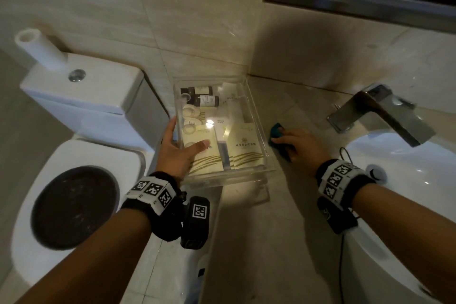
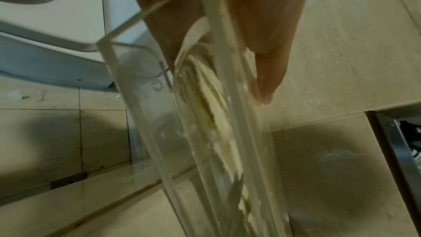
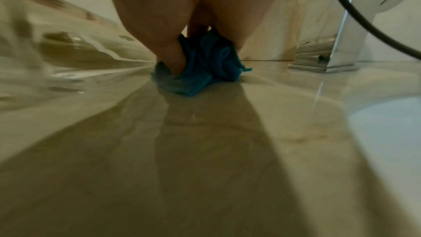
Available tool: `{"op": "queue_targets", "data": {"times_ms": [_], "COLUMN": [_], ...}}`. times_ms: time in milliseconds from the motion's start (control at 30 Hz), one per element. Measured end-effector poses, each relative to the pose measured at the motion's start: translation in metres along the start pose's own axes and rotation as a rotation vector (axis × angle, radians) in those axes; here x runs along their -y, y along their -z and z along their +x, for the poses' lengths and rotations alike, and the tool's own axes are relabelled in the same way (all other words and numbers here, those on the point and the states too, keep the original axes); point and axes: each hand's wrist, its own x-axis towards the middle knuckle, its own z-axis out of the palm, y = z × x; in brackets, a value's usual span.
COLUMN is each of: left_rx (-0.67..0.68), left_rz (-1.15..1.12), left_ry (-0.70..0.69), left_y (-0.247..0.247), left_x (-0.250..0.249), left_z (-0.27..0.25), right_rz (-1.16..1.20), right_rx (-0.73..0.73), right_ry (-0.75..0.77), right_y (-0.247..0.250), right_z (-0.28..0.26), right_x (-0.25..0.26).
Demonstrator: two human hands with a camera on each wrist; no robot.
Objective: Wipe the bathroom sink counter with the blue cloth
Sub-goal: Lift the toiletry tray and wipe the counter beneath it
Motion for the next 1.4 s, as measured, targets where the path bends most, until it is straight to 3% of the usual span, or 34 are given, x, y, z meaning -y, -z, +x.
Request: {"op": "queue_targets", "data": {"times_ms": [100,233,300,400,567,633,733,867,1100,1167,1267,1333,1400], "left_rx": [0.005,-0.005,-0.007,0.000,0.001,-0.006,-0.005,-0.005,0.004,0.004,0.002,0.008,0.010], "left_rz": [-0.008,-0.008,-0.008,-0.005,-0.007,-0.011,-0.016,-0.015,-0.019,-0.027,-0.031,-0.023,-0.026], "left_ry": [0.009,0.023,0.028,0.024,0.024,0.033,0.028,0.025,0.036,0.037,0.023,0.015,0.015], "left_y": [0.000,0.000,0.001,0.000,0.000,0.000,0.001,0.002,0.001,0.000,0.001,0.001,0.002], "left_x": [0.000,0.001,0.001,0.000,0.000,0.001,0.000,0.000,-0.005,-0.005,-0.004,-0.003,-0.003], "left_z": [0.000,0.001,0.002,0.000,0.000,0.001,0.001,0.001,0.000,0.000,0.001,0.001,0.001], "right_rz": [-0.032,-0.002,-0.005,0.015,-0.024,-0.028,0.046,0.031,-0.031,-0.018,-0.120,-0.189,-0.142], "right_rx": [-0.064,-0.132,-0.121,-0.152,-0.033,-0.051,-0.156,-0.172,-0.055,-0.046,0.065,0.128,0.149], "right_ry": [-0.051,-0.317,-0.377,-0.225,0.019,0.011,-0.154,-0.273,-0.016,-0.116,-0.475,-0.562,-0.532], "right_y": [0.002,0.008,0.008,-0.003,-0.003,0.002,0.007,0.009,0.003,0.015,0.039,0.040,0.027], "right_z": [0.014,0.039,0.042,0.036,0.024,0.030,0.042,0.048,0.039,0.054,0.081,0.093,0.092], "right_x": [-0.018,-0.030,-0.021,0.005,0.010,0.000,-0.014,-0.007,0.003,-0.007,-0.016,-0.015,-0.006]}}
